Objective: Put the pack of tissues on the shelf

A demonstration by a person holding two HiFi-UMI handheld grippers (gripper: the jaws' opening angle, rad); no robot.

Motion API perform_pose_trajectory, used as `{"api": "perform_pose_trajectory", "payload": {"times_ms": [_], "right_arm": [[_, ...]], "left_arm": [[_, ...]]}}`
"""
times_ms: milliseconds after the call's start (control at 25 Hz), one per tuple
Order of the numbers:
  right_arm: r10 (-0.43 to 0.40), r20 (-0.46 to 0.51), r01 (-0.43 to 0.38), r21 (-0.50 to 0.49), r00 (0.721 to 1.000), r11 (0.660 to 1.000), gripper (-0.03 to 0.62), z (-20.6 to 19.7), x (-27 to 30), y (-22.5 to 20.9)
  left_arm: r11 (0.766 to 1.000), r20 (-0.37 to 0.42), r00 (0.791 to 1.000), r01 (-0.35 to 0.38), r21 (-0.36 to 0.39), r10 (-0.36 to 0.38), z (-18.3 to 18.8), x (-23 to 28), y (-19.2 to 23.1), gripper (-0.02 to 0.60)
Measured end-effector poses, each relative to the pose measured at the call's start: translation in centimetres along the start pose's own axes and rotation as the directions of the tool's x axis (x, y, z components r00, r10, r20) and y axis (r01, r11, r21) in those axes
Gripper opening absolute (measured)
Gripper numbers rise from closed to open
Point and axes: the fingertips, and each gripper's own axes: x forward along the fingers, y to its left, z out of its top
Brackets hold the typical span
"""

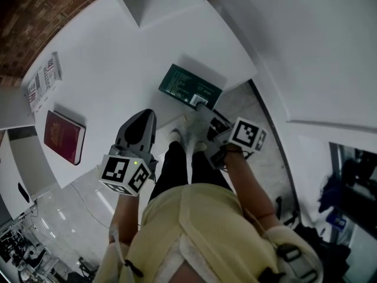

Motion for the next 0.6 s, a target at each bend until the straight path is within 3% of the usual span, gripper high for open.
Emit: {"api": "perform_pose_trajectory", "payload": {"times_ms": [360, 600], "right_arm": [[0.077, 0.040, -0.076, -0.012, 0.996, 0.997, 0.310, 0.4, -0.7, 3.6], [0.027, 0.056, -0.021, -0.101, 0.998, 0.995, 0.310, 1.8, -1.6, 5.9]], "left_arm": [[1.000, 0.039, 0.999, -0.020, 0.004, 0.020, 1.1, -1.5, 1.2, 0.005], [1.000, 0.085, 0.996, -0.001, 0.020, -0.001, 3.3, -1.7, 1.4, 0.005]]}}
